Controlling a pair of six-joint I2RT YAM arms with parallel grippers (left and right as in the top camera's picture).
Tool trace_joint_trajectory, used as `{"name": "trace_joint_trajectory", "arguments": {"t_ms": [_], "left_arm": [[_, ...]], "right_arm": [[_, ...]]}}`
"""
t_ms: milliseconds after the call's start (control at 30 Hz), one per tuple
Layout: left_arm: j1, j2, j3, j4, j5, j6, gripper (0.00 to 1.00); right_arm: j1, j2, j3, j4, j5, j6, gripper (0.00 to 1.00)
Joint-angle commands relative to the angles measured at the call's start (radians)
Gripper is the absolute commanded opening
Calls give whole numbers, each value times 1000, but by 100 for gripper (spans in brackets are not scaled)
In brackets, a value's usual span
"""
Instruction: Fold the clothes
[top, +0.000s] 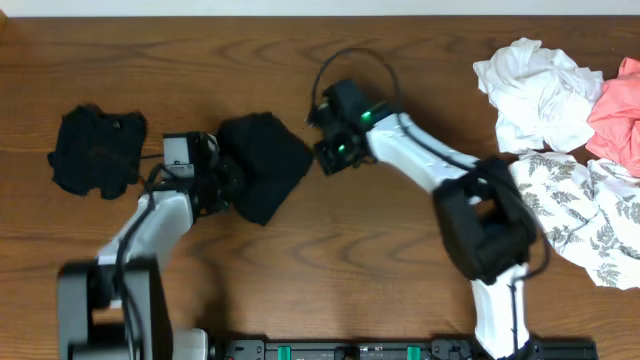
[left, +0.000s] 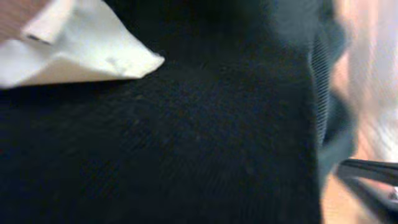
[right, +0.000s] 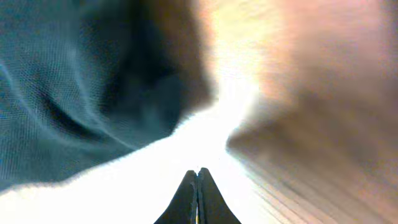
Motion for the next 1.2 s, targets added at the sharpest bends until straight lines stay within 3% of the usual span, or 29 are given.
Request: {"name": "trace_joint_trajectory", "arguments": {"t_ms": [0, 300, 667, 933, 1167], "left_arm": [[1, -107, 0, -16, -170, 18, 6], [55, -176, 58, -15, -240, 17, 6], [246, -169, 282, -31, -227, 44, 6], [424, -43, 493, -58, -42, 47, 6], [542, 97, 584, -75, 35, 52, 6]], "right_arm": [[-61, -172, 16, -25, 69, 5, 1], [-150, -349, 16, -130, 70, -33, 1], [-164, -366, 16, -172, 69, -40, 1], [-164, -366, 15, -194, 69, -40, 1], [-164, -366, 15, -202, 69, -40, 1]]}}
